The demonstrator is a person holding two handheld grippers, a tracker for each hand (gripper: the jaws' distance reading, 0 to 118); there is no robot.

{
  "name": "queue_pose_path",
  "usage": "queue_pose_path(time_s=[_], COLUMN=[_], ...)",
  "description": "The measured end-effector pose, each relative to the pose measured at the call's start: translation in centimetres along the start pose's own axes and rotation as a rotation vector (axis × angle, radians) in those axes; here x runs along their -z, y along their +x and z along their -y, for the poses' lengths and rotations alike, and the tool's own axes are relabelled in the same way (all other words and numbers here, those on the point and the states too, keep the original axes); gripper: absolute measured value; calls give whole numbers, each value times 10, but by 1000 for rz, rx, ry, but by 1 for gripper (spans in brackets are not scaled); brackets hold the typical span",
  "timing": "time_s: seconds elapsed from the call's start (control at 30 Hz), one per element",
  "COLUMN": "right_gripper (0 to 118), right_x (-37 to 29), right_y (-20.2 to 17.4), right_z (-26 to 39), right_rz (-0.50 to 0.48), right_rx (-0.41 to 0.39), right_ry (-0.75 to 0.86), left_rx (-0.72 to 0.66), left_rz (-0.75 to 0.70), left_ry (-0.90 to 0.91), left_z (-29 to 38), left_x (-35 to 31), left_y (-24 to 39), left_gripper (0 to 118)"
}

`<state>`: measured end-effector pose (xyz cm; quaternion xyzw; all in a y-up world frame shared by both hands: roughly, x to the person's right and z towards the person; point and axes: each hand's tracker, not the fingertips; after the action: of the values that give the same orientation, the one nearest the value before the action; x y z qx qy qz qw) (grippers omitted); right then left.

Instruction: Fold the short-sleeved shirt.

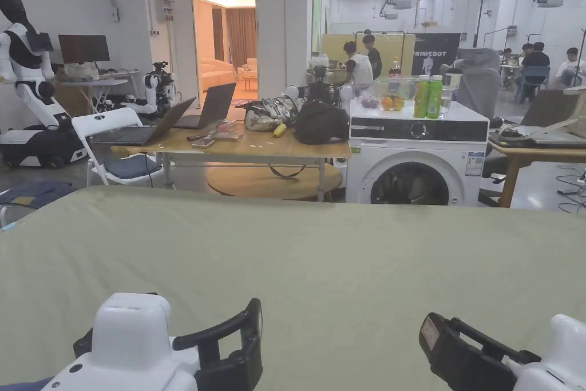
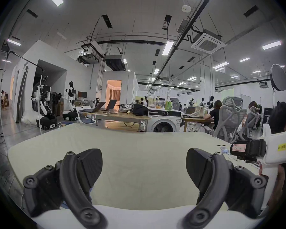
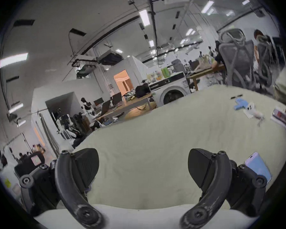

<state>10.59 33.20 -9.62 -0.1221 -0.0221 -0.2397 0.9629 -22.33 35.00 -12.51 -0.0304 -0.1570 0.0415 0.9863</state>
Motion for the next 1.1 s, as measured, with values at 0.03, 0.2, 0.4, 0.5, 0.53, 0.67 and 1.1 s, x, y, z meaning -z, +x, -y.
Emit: queue_pose_path(time_s=[0.03, 0.2, 0.4, 0.5, 0.53, 0.67, 1.1], right_gripper=[109, 109, 109, 109, 109, 109, 109], right_x=[0, 1, 5, 7, 8, 8, 11], right_y=[1, -6, -15, -16, -17, -19, -24], right_z=[-1, -4, 1, 1, 1, 0, 4], right_rz=[-5, 7, 37, 41, 42, 54, 11], right_rx=[14, 1, -36, -37, -40, -43, -69], right_ry=[-5, -62, -72, -100, -106, -118, -122], left_rx=[2, 0, 6, 15, 14, 4, 15], left_rz=[1, 16, 27, 25, 24, 29, 38], left_ry=[-1, -8, -20, -23, -24, -25, -32], left_z=[0, 0, 0, 1, 1, 0, -1], left_x=[0, 1, 2, 2, 3, 2, 4], left_y=[1, 3, 5, 6, 6, 5, 8], left_gripper=[103, 103, 103, 103, 103, 103, 103])
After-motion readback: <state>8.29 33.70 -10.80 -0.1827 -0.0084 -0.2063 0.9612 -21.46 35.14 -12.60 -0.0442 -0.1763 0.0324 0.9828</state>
